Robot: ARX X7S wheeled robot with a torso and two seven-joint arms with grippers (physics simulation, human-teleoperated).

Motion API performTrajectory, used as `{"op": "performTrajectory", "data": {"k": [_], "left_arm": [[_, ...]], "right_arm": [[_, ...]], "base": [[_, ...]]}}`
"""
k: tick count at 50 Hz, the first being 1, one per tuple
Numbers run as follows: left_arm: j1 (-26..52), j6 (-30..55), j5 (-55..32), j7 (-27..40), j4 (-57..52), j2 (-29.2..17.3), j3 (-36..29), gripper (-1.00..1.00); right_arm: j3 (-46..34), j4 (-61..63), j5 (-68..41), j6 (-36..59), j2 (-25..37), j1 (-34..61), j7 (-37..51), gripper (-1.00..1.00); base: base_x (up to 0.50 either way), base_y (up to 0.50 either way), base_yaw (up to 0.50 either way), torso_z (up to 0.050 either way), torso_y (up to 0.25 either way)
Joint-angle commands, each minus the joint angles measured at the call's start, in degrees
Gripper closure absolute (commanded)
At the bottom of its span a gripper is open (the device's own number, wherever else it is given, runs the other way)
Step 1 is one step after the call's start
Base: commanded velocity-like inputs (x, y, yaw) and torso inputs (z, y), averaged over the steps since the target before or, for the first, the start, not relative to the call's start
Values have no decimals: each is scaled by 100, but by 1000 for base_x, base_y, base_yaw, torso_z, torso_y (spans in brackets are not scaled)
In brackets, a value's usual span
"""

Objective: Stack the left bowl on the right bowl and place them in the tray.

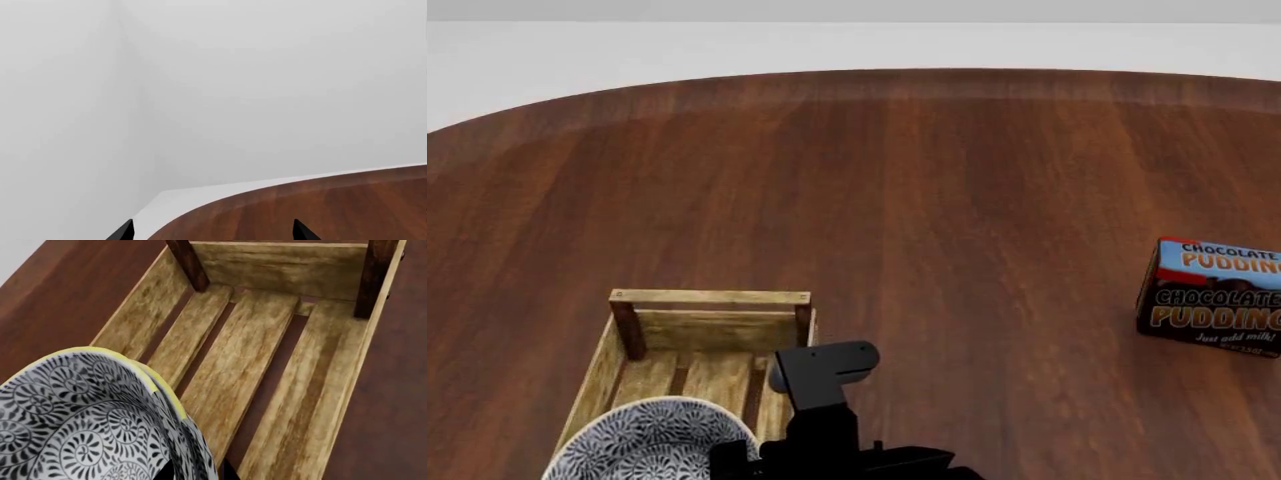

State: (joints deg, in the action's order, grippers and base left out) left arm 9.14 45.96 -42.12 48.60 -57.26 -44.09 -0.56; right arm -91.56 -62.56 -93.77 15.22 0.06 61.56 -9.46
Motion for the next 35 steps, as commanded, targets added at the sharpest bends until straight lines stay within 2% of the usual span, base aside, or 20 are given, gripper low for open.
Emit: {"op": "performTrajectory", "data": {"k": [1,19,20,32,35], "left_arm": [[106,-8,-45,45,39,-27,-96,-100],[17,-206,63,36,117,-38,-221,-100],[26,-210,73,36,120,-32,-241,-100],[17,-267,60,76,87,-41,-283,-100],[37,-251,16,105,56,-55,-272,-100]], "right_arm": [[111,40,-7,56,-5,-96,617,100],[104,-144,-82,-45,-5,-243,682,100],[98,-138,-60,-71,-5,-232,645,-100],[27,158,696,-581,4,19,1228,-100],[-25,1652,868,-709,659,227,2170,-100]], "base": [[0,3,3,0,0],[0,0,0,0,0],[12,0,0,0,0],[4,1,0,0,0],[0,0,-1,0,0]]}}
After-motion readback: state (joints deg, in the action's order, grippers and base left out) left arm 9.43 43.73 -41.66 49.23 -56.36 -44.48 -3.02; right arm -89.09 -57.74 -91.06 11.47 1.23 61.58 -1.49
